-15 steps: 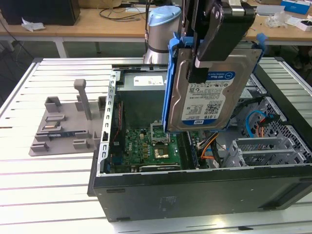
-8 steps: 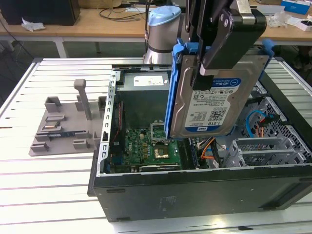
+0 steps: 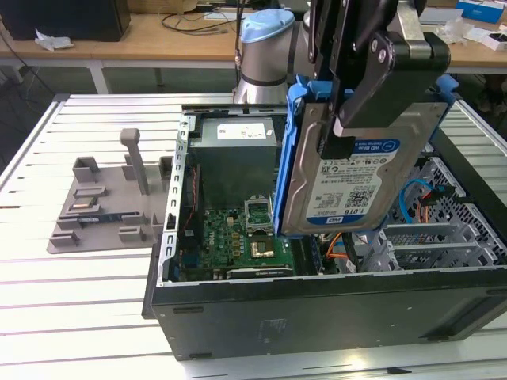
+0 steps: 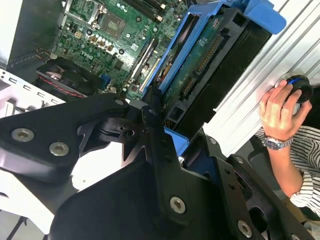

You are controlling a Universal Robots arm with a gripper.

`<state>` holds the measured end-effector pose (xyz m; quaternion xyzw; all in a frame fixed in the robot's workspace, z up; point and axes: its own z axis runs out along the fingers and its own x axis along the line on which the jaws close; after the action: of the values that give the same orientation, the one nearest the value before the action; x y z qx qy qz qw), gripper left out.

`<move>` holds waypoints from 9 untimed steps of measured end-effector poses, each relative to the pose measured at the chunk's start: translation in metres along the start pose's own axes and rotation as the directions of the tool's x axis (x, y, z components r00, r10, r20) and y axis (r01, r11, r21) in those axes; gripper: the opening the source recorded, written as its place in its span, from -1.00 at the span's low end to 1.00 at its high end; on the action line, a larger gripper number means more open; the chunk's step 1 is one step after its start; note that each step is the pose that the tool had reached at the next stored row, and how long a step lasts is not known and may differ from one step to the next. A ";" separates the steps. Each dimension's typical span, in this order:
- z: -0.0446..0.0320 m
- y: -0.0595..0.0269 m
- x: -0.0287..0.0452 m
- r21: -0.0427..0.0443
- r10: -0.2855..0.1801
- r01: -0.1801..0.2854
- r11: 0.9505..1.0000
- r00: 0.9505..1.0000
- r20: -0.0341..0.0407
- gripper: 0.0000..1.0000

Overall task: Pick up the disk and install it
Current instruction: 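Pick up the disk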

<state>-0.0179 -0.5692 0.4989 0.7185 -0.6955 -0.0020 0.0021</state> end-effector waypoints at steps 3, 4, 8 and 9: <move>0.0011 -0.0007 0.0019 0.000 0.000 0.000 1.000 1.000 0.000 -0.26; 0.0017 -0.0010 0.0029 0.000 0.000 0.000 1.000 1.000 0.000 -0.26; 0.0042 -0.0025 0.0073 0.000 0.000 0.000 1.000 1.000 0.000 -0.26; 0.0045 -0.0027 0.0078 0.000 0.000 0.000 1.000 1.000 0.000 -0.26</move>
<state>-0.0151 -0.5769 0.4943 0.7185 -0.6955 -0.0020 0.0021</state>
